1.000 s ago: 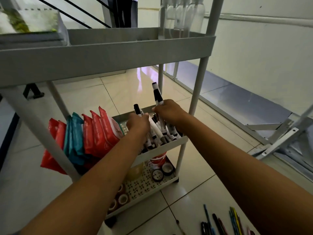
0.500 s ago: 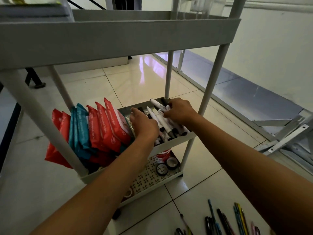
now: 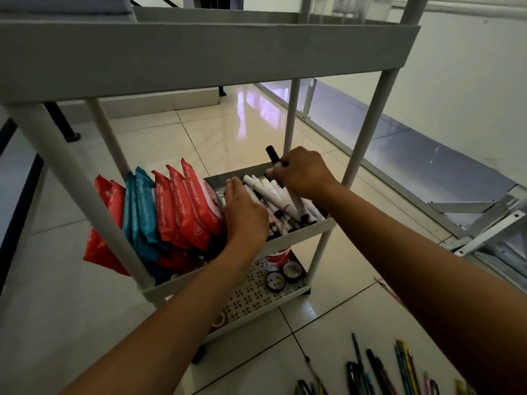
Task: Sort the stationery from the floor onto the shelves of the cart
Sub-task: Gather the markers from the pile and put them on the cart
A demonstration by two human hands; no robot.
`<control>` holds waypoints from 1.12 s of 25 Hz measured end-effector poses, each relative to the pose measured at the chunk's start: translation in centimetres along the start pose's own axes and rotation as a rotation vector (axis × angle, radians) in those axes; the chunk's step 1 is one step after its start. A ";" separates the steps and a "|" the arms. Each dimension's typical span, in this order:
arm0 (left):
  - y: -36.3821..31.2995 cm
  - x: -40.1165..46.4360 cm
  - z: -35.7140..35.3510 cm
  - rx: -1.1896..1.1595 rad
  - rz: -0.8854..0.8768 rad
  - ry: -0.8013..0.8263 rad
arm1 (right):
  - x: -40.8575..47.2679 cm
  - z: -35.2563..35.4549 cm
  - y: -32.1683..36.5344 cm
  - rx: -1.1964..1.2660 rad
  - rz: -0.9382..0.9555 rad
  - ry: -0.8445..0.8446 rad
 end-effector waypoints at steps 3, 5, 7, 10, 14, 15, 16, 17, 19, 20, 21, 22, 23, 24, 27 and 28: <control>0.3 -0.1 0.0 -0.035 0.012 -0.005 | 0.6 -1.4 1.1 -0.030 0.009 0.059; 0.4 -0.3 0.2 -0.033 0.018 -0.012 | 1.0 -1.5 1.2 -0.099 0.016 0.047; 0.4 -0.3 0.4 -0.045 0.007 -0.021 | 1.3 -0.8 0.7 -0.200 0.010 0.015; 0.5 -0.5 0.4 -0.044 -0.003 -0.012 | 1.3 -0.6 -0.5 -0.280 -0.014 0.040; 0.6 -0.4 0.4 -0.074 -0.009 -0.009 | 0.2 -0.5 -0.4 -0.226 0.060 0.069; 0.6 -0.4 0.4 -0.080 -0.009 -0.009 | -0.2 -0.5 -0.2 -0.240 0.087 0.078; 0.7 -0.4 0.4 -0.082 -0.009 -0.010 | -0.5 -0.6 -0.2 -0.266 0.109 0.092; 0.7 -0.3 0.4 -0.083 -0.007 -0.013 | -0.8 -0.8 -0.2 -0.303 0.126 0.106; 0.7 -0.3 0.4 -0.084 0.001 -0.010 | -1.2 -1.1 -0.4 -0.386 0.151 0.113; 0.8 -0.4 0.3 -0.087 0.004 -0.009 | -1.3 -1.1 -0.6 -0.408 0.156 0.115; 0.8 -0.4 0.3 -0.088 0.006 -0.008 | -1.4 -1.1 -0.7 -0.411 0.155 0.114; 0.7 -0.5 0.3 -0.087 0.005 -0.010 | -1.6 -0.8 -0.5 -0.395 0.161 0.098; 0.6 -0.5 0.3 -0.086 0.002 -0.014 | -1.9 -0.5 -0.1 -0.368 0.172 0.074; 0.7 -0.5 0.4 -0.088 0.003 -0.017 | -2.2 -0.3 0.4 -0.340 0.181 0.056; 0.7 -0.5 0.3 -0.097 0.001 -0.013 | -3.6 -1.6 1.8 -0.294 0.173 0.142; 0.6 -0.6 0.3 -0.092 -0.007 -0.014 | -4.0 -2.2 2.1 -0.290 0.172 0.178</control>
Point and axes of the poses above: each hand's wrist, its own x-axis towards the middle knuckle, its own z-axis out of the back of the hand, y = z × x, the point moved 9 cm from there along x, towards the middle knuckle, and after that the axes turned 4 degrees about x, right-handed, at the moved point
